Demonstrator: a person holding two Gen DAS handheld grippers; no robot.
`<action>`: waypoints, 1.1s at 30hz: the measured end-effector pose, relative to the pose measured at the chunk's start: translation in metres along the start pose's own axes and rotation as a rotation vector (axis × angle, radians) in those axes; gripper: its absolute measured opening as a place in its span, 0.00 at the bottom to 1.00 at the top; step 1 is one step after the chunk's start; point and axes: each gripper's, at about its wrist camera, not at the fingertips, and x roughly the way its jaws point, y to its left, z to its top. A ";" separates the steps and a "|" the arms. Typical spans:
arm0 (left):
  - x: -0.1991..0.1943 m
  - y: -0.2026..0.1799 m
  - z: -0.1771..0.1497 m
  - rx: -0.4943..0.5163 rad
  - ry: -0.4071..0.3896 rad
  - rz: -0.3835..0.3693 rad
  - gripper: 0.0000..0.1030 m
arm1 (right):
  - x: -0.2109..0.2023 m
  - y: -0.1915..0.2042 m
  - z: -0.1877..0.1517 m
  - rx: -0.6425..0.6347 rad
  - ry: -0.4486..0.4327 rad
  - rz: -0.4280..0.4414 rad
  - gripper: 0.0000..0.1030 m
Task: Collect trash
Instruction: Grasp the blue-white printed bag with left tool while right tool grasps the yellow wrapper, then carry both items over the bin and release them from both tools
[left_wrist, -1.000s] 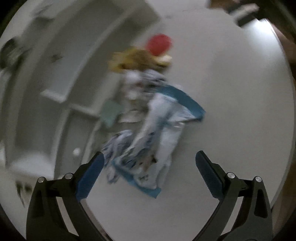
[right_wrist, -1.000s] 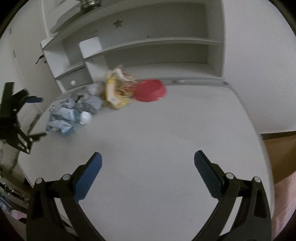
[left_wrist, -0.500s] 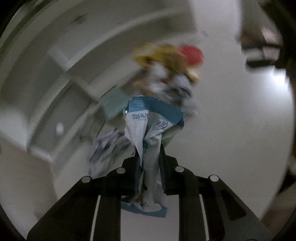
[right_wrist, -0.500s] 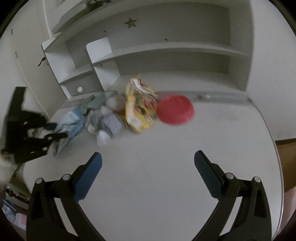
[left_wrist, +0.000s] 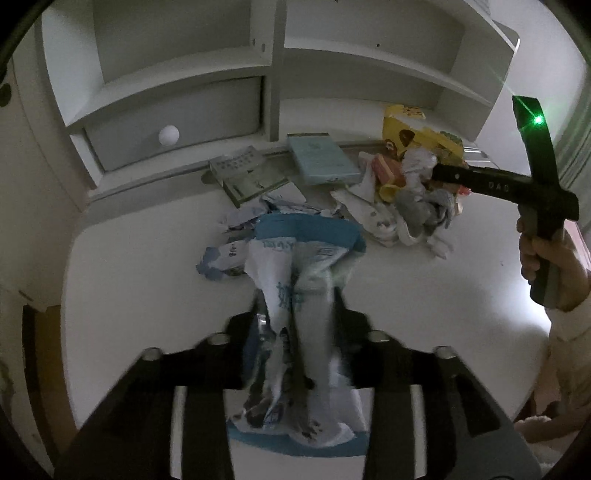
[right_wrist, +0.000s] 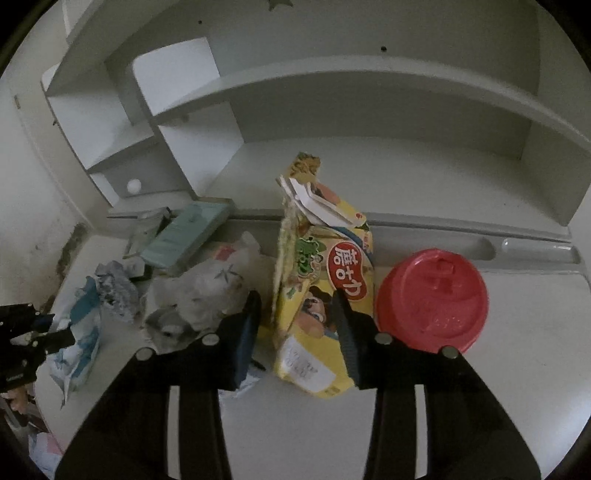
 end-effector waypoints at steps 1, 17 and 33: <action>0.003 0.000 -0.002 -0.002 0.006 -0.002 0.48 | 0.000 -0.001 -0.001 0.008 -0.001 0.012 0.18; -0.034 -0.002 -0.016 -0.063 -0.117 0.044 0.32 | -0.090 0.003 -0.008 0.015 -0.203 0.054 0.11; -0.085 -0.113 -0.029 0.065 -0.234 -0.027 0.31 | -0.180 -0.029 -0.117 0.143 -0.238 0.118 0.11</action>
